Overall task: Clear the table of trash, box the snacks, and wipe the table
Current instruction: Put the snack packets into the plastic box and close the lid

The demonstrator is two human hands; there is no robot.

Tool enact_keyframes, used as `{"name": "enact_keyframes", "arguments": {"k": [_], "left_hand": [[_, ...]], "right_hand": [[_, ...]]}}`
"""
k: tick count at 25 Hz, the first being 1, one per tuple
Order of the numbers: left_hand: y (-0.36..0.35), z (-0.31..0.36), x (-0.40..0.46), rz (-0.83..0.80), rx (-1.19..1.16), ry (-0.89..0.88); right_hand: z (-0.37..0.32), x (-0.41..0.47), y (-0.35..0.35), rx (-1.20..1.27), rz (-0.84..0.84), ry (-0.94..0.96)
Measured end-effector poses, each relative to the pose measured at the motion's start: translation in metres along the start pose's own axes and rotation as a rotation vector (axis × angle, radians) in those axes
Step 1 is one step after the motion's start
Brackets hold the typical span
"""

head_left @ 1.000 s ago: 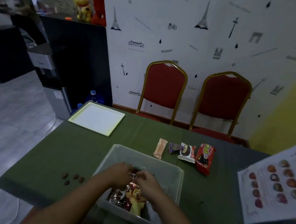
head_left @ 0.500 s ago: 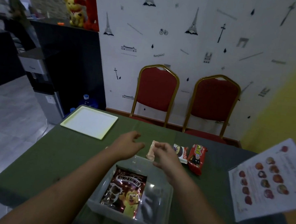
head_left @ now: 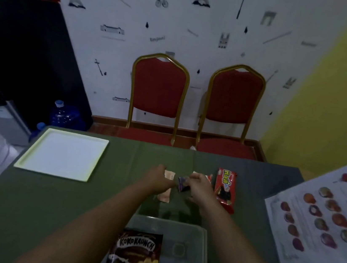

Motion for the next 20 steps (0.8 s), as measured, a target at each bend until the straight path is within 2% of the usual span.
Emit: {"name": "enact_keyframes", "arguments": {"k": [4,9,13,20], "left_hand": [[-0.02,-0.009,0.055,-0.103,0.187,0.011],[-0.039,-0.019,0.098,-0.121,0.425,-0.015],[-0.054,-0.019,0.113,-0.123,0.613,-0.067],[-0.057,-0.024,0.107,-0.063,0.537,-0.043]], "right_hand": [[0.007,0.052,-0.011,-0.334,0.081,0.071],[0.015,0.084,-0.026,-0.696,0.059,0.087],[0.014,0.089,-0.037,-0.761,0.073,0.061],[0.019,0.082,-0.037,-0.685,0.1,0.07]]}}
Point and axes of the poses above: each hand's wrist, its own x-axis towards the middle knuckle, its own y-axis out of the back of the hand, z = x × y, the point moved 1 cm from there along x, towards the middle knuckle, and after that the axes turned 4 degrees about x, right-handed, at the moved point
